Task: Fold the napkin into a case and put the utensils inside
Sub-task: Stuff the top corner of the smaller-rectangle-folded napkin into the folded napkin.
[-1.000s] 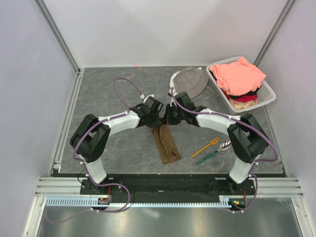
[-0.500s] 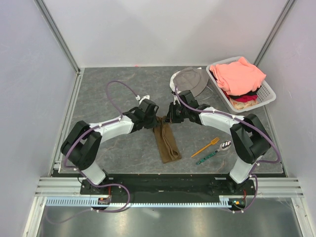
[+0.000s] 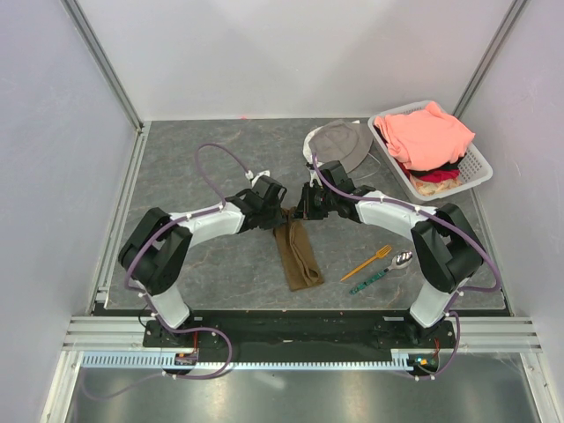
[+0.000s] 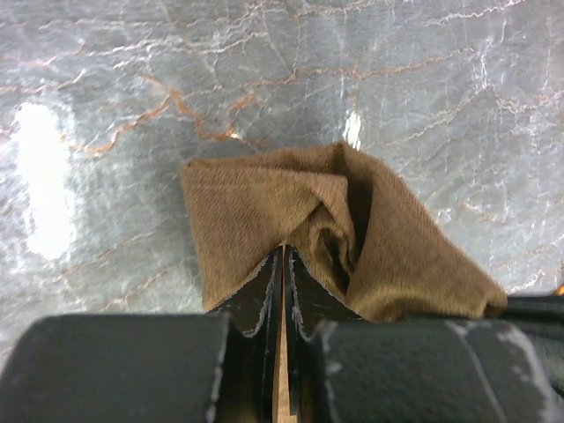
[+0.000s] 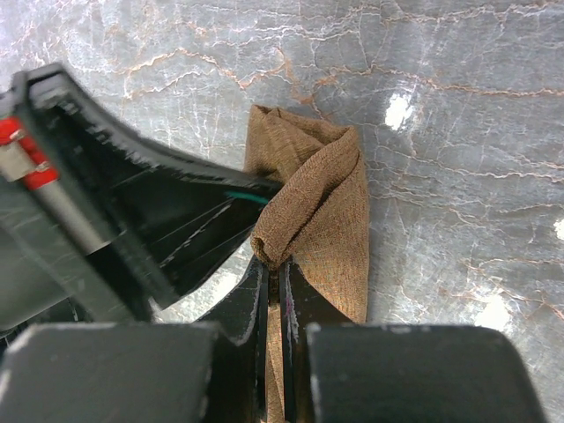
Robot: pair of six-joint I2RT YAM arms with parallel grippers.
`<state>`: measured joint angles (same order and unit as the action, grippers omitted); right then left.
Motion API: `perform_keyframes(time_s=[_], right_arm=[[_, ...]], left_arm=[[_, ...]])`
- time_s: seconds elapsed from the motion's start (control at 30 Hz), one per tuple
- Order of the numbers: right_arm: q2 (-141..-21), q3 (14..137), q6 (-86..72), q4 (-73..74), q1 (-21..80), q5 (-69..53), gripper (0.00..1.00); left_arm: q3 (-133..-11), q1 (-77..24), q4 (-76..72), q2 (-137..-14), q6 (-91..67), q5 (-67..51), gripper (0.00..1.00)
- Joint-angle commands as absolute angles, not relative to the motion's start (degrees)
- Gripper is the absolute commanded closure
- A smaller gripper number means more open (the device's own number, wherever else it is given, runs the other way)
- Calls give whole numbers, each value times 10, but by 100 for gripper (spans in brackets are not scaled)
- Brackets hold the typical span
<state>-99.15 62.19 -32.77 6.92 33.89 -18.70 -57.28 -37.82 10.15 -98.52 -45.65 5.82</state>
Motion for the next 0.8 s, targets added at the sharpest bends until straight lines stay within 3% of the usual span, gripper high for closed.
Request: perform_keyframes(time_s=[0.0,0.27,0.37,0.57,0.77], right_arm=[[-975,640,-330,47,338,-201,100],[-1002,634,-349,25,338,-196,100],[-1010,628,-355,14,338,-186,100],[-1019,627,-364,10,338,-188,100],[-1020,626,-365,7,338,-196,100]], left_arm=[[-614,-376,70,-1017,-471,60,93],[-613,-375,10,-1051,-489,63,93],[-571,-376,5,-994,-483,73,92],[-553,-375,74,-907,-450,69,80],[-562,-375,98,-915,-423,84,69]])
